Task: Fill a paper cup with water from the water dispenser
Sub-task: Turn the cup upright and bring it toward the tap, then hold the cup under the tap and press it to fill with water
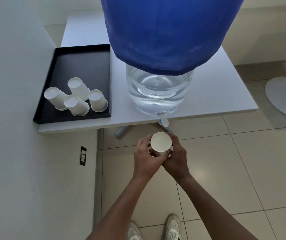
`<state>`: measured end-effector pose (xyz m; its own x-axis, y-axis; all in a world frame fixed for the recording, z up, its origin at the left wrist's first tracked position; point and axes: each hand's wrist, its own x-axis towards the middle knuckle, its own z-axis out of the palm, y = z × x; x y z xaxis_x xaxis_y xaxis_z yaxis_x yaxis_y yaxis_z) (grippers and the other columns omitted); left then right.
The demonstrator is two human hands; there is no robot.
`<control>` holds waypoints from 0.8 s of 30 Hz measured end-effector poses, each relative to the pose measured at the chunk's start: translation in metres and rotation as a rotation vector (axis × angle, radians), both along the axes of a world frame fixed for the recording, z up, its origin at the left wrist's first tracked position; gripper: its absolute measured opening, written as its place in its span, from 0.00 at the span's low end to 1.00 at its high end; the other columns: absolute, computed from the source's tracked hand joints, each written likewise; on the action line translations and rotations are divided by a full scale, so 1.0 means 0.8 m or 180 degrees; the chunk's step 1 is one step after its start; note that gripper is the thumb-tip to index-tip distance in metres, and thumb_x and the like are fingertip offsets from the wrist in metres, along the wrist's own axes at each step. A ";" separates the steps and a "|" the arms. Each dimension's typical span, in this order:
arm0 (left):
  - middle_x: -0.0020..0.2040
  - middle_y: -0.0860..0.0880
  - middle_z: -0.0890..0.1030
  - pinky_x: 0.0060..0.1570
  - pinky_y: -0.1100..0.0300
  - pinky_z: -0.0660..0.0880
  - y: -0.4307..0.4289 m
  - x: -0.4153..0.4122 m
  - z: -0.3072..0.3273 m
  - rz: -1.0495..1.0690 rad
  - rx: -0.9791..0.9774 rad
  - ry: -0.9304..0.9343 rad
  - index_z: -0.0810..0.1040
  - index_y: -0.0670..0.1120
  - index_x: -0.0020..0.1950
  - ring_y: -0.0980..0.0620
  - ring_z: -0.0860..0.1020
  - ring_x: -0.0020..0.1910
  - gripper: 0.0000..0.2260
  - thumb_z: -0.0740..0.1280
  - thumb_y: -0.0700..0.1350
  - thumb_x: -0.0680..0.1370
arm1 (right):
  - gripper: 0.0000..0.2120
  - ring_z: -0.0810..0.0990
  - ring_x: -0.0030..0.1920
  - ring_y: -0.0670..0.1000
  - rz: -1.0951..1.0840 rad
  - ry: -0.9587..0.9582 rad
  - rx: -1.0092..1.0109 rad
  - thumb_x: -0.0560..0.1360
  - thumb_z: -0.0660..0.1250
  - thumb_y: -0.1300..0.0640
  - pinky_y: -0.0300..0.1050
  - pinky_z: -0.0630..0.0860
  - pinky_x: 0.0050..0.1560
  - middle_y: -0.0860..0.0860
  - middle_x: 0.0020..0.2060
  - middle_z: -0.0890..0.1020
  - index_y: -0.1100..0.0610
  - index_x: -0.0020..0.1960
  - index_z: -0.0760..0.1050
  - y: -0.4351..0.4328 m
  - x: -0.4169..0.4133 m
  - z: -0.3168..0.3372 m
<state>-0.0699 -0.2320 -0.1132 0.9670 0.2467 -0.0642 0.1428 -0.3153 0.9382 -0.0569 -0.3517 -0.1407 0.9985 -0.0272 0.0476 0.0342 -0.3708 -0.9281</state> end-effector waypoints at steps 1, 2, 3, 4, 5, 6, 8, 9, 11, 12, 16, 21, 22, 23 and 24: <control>0.59 0.54 0.80 0.50 0.62 0.82 -0.002 0.003 -0.006 0.0025 -0.0027 0.0014 0.79 0.53 0.64 0.62 0.81 0.54 0.29 0.83 0.49 0.65 | 0.35 0.84 0.52 0.41 -0.0014 0.0010 0.0013 0.65 0.80 0.41 0.38 0.80 0.47 0.42 0.55 0.85 0.51 0.68 0.74 0.000 0.003 -0.005; 0.59 0.54 0.80 0.50 0.62 0.81 -0.004 0.005 -0.011 0.0044 -0.0061 0.0037 0.80 0.53 0.64 0.62 0.81 0.54 0.29 0.82 0.48 0.65 | 0.35 0.84 0.52 0.41 -0.0024 0.0032 0.0024 0.66 0.81 0.42 0.37 0.80 0.47 0.42 0.54 0.85 0.51 0.68 0.75 0.000 0.007 -0.009; 0.59 0.54 0.80 0.50 0.63 0.81 -0.005 0.007 -0.016 0.0060 -0.0096 0.0064 0.80 0.53 0.64 0.62 0.81 0.54 0.29 0.82 0.47 0.65 | 0.34 0.84 0.53 0.39 -0.0032 0.0057 0.0033 0.66 0.83 0.45 0.35 0.80 0.47 0.41 0.54 0.85 0.51 0.68 0.75 -0.001 0.010 -0.014; 0.59 0.54 0.80 0.51 0.64 0.80 -0.006 0.010 -0.021 0.0074 -0.0114 0.0092 0.80 0.52 0.64 0.63 0.80 0.54 0.29 0.82 0.47 0.65 | 0.33 0.84 0.52 0.39 -0.0040 0.0078 0.0032 0.67 0.84 0.48 0.34 0.79 0.47 0.42 0.54 0.85 0.51 0.68 0.75 -0.002 0.014 -0.020; 0.59 0.54 0.80 0.51 0.65 0.80 -0.008 0.013 -0.027 0.0086 -0.0119 0.0113 0.79 0.52 0.64 0.63 0.80 0.54 0.29 0.82 0.47 0.65 | 0.33 0.84 0.52 0.38 -0.0047 0.0095 0.0024 0.67 0.85 0.51 0.32 0.79 0.47 0.43 0.54 0.86 0.51 0.67 0.76 -0.002 0.017 -0.026; 0.59 0.54 0.81 0.52 0.66 0.80 -0.011 0.016 -0.034 0.0108 -0.0127 0.0130 0.79 0.51 0.65 0.63 0.80 0.55 0.29 0.82 0.47 0.65 | 0.32 0.84 0.52 0.37 -0.0050 0.0105 0.0011 0.67 0.85 0.52 0.30 0.78 0.47 0.44 0.54 0.86 0.52 0.68 0.76 -0.004 0.020 -0.033; 0.59 0.54 0.81 0.54 0.64 0.80 -0.014 0.020 -0.045 0.0164 -0.0191 0.0152 0.79 0.50 0.65 0.62 0.81 0.55 0.29 0.81 0.47 0.65 | 0.33 0.84 0.51 0.37 -0.0058 0.0088 -0.0004 0.67 0.84 0.49 0.29 0.77 0.47 0.46 0.54 0.86 0.53 0.68 0.76 -0.004 0.025 -0.044; 0.59 0.54 0.82 0.55 0.62 0.81 -0.016 0.021 -0.050 0.0194 -0.0243 0.0167 0.79 0.50 0.65 0.62 0.81 0.56 0.29 0.81 0.47 0.65 | 0.34 0.84 0.52 0.40 -0.0056 0.0092 0.0001 0.66 0.82 0.46 0.32 0.78 0.48 0.46 0.54 0.86 0.52 0.68 0.75 -0.004 0.027 -0.049; 0.59 0.53 0.83 0.55 0.60 0.82 -0.018 0.022 -0.059 0.0210 -0.0364 0.0203 0.78 0.49 0.65 0.62 0.82 0.55 0.30 0.80 0.46 0.65 | 0.34 0.85 0.54 0.47 -0.0062 0.0079 0.0011 0.66 0.80 0.43 0.39 0.81 0.49 0.46 0.55 0.86 0.52 0.68 0.75 -0.004 0.029 -0.061; 0.58 0.53 0.83 0.55 0.59 0.82 -0.019 0.023 -0.063 0.0198 -0.0411 0.0225 0.78 0.49 0.66 0.63 0.82 0.54 0.30 0.81 0.45 0.65 | 0.33 0.86 0.54 0.49 -0.0078 0.0076 0.0004 0.66 0.80 0.44 0.42 0.82 0.50 0.46 0.55 0.86 0.52 0.68 0.76 -0.004 0.030 -0.067; 0.59 0.54 0.83 0.58 0.61 0.80 -0.017 0.026 -0.068 0.0170 -0.0555 0.0297 0.77 0.50 0.66 0.61 0.82 0.56 0.31 0.81 0.46 0.65 | 0.33 0.86 0.54 0.51 -0.0142 -0.0021 -0.0053 0.67 0.83 0.50 0.46 0.83 0.50 0.47 0.56 0.86 0.51 0.68 0.75 -0.006 0.037 -0.077; 0.63 0.48 0.82 0.66 0.58 0.78 -0.007 0.035 -0.056 0.0336 -0.0193 0.0258 0.76 0.45 0.68 0.54 0.80 0.63 0.32 0.79 0.59 0.70 | 0.32 0.84 0.50 0.49 -0.0293 -0.0139 -0.0125 0.67 0.85 0.51 0.52 0.85 0.47 0.46 0.54 0.85 0.48 0.66 0.74 -0.003 0.065 -0.071; 0.62 0.48 0.82 0.65 0.57 0.78 -0.005 0.038 -0.053 0.0375 0.0009 0.0135 0.77 0.45 0.66 0.53 0.80 0.63 0.29 0.78 0.58 0.71 | 0.32 0.84 0.49 0.48 -0.0329 -0.0124 -0.0106 0.67 0.85 0.50 0.53 0.84 0.47 0.45 0.52 0.84 0.48 0.66 0.74 -0.003 0.071 -0.069; 0.60 0.48 0.82 0.64 0.57 0.79 -0.004 0.040 -0.050 0.0401 0.0228 -0.0028 0.77 0.44 0.65 0.53 0.81 0.61 0.27 0.77 0.57 0.72 | 0.31 0.84 0.49 0.47 -0.0345 -0.0107 -0.0075 0.67 0.85 0.48 0.52 0.84 0.47 0.44 0.52 0.84 0.48 0.65 0.74 -0.002 0.077 -0.068; 0.57 0.49 0.81 0.61 0.58 0.79 -0.003 0.044 -0.046 0.0403 0.0441 -0.0194 0.78 0.44 0.63 0.53 0.81 0.58 0.24 0.77 0.56 0.73 | 0.31 0.84 0.49 0.46 -0.0354 -0.0098 -0.0044 0.67 0.85 0.47 0.51 0.84 0.48 0.44 0.52 0.84 0.48 0.65 0.74 -0.002 0.082 -0.066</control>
<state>-0.0349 -0.2347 -0.1497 0.9287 0.3690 0.0364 0.1338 -0.4252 0.8951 0.0084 -0.3532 -0.1939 0.9874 -0.1370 0.0793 0.0204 -0.3866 -0.9220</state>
